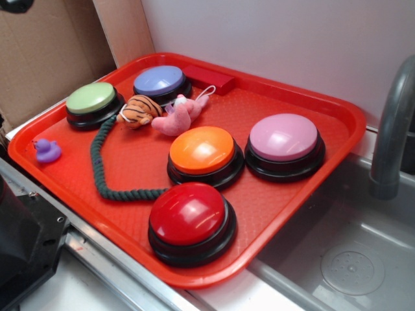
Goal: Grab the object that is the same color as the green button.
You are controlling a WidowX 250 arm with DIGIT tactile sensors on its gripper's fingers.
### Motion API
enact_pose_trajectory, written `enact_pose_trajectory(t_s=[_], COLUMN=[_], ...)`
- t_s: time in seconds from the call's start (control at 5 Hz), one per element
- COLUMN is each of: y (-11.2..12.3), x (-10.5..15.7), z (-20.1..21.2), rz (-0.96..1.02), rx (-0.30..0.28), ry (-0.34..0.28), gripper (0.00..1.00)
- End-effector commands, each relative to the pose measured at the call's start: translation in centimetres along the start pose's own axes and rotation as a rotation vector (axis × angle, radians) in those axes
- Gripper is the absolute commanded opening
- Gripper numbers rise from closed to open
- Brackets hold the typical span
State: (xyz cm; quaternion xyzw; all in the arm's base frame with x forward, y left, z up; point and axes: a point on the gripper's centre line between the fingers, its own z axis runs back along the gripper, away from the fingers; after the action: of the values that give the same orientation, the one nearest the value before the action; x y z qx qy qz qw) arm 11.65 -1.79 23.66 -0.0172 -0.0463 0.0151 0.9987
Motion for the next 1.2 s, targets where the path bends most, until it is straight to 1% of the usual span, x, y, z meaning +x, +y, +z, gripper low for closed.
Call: enact_pose_trajectory(t_s=[0.0,0.2,0.4,0.6,0.8,1.0], y=[0.0,0.9,2.2,4.0,5.8,7.4], x=[0.0,-0.3,0.0,0.3,1.2,1.5], z=[0.0,-1.0,-2.7,-5.5,-8.6,-11.9], rz=[0.0,0.191,0.364,0.596,0.735,0.859], rx=[0.0,0.004,0.009,0.078,0.086,0.096], ry=[0.0,-0.059,-0.068,-0.057,-0.043,-0.031], gripper=[1.0,1.0,1.0,1.0,1.0,1.0])
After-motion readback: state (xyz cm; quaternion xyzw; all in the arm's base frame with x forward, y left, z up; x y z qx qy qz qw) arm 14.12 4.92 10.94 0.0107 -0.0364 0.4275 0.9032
